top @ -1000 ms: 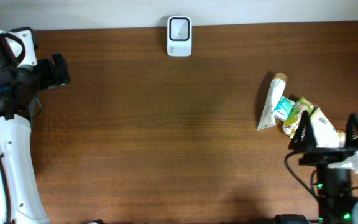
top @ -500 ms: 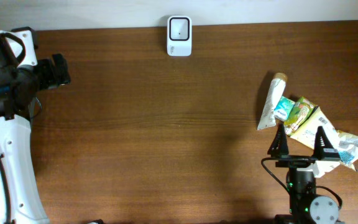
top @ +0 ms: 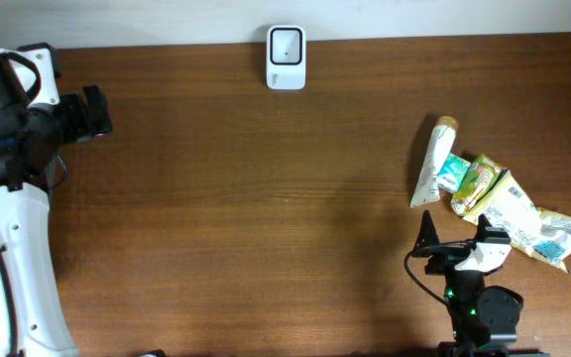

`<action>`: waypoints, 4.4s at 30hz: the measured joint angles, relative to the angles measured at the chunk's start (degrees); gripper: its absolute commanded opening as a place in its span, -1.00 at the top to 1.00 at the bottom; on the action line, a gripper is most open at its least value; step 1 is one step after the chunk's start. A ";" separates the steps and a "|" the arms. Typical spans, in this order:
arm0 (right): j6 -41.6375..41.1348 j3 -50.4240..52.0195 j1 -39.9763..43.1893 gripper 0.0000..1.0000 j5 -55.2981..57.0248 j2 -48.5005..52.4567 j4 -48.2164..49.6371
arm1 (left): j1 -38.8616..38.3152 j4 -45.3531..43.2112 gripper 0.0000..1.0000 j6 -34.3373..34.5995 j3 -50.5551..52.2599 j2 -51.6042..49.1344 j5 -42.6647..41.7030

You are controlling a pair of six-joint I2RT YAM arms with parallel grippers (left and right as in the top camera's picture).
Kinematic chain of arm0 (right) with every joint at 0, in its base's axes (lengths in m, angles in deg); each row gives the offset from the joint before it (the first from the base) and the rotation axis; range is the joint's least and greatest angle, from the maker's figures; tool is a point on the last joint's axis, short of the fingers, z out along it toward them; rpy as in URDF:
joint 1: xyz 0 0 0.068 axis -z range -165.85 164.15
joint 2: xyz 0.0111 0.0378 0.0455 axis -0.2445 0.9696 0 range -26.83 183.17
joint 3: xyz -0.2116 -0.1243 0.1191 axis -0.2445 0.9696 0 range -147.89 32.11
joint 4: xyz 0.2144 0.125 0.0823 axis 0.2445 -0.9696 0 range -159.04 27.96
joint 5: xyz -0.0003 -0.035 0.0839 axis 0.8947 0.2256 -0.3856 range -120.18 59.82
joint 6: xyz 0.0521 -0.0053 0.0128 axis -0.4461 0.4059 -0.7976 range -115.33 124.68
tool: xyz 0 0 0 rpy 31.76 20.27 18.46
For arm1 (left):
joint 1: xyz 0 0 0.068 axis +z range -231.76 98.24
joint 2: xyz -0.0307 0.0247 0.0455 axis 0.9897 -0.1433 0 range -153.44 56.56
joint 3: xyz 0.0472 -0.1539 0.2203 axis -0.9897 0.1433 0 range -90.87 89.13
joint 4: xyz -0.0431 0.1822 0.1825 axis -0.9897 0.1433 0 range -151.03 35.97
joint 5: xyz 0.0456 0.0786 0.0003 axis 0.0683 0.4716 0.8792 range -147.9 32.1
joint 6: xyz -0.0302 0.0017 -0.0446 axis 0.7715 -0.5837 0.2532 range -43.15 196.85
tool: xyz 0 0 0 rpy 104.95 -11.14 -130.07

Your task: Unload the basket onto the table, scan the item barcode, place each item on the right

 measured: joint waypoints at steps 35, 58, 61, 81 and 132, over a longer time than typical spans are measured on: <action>0.00 0.00 0.00 -0.97 -0.02 0.00 -0.02 | -0.81 0.07 -0.98 0.00 8.11 2.56 0.15; -0.02 -0.04 0.00 -0.97 -0.04 -0.07 -0.07 | -5.11 -59.63 -0.98 -0.07 91.49 67.34 0.17; -0.04 -0.04 0.00 -0.97 -0.04 -0.07 -0.09 | -5.11 -53.05 -0.99 -0.04 91.69 70.20 0.17; -0.02 -0.04 0.00 -0.97 -0.04 -0.07 -0.09 | -5.49 -46.10 -0.98 -0.04 91.80 84.06 0.22; 0.00 -0.04 0.00 -0.97 -0.04 -0.07 -0.09 | -7.85 -46.05 -0.98 -0.04 91.80 82.71 0.20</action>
